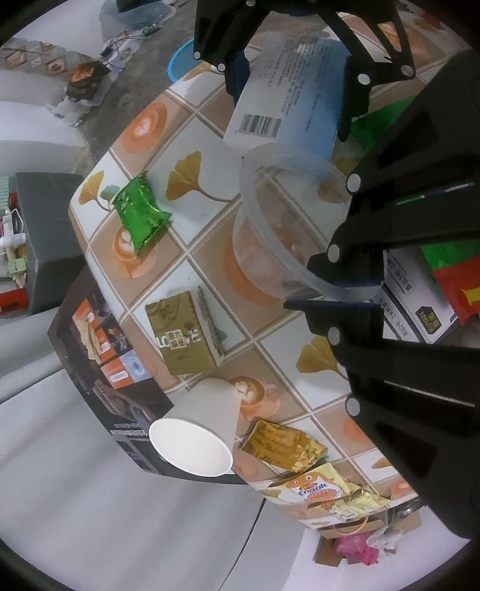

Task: Collect trash
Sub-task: 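Grasp the clear plastic container with the left tool while the right tool grasps the blue box, then carry the container and blue box to the basket and open both tools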

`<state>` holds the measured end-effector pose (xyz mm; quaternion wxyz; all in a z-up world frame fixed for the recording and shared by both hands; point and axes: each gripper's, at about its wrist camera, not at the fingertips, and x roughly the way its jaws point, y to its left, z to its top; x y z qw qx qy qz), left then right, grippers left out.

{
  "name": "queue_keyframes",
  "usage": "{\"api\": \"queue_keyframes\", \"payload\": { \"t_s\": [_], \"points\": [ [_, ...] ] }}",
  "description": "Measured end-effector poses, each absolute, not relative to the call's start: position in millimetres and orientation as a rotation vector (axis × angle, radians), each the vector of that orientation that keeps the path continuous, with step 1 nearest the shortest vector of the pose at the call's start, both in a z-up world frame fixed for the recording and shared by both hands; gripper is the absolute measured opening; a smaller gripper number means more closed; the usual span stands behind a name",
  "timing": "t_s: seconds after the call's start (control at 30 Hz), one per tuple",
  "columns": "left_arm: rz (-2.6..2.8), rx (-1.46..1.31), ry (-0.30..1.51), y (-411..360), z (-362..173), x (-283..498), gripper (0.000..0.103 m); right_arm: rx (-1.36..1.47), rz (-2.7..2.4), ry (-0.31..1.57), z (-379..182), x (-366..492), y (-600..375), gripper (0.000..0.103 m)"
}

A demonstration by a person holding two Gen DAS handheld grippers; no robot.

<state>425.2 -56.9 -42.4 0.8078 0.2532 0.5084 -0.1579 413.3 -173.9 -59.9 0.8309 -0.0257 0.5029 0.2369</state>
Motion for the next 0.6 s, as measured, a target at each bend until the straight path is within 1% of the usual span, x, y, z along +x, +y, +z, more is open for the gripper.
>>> {"api": "queue_keyframes", "payload": {
  "t_s": [0.27,0.6],
  "points": [
    [-0.34,0.524,1.058,-60.0,-28.7,419.5,0.004,-0.028,0.488,1.04,-43.1,403.5,-187.4,0.072],
    [-0.319,0.532,0.997,-66.1,6.0,402.3,0.004,0.032,0.472,0.977,-9.8,385.1,-207.2,0.072]
  ]
}}
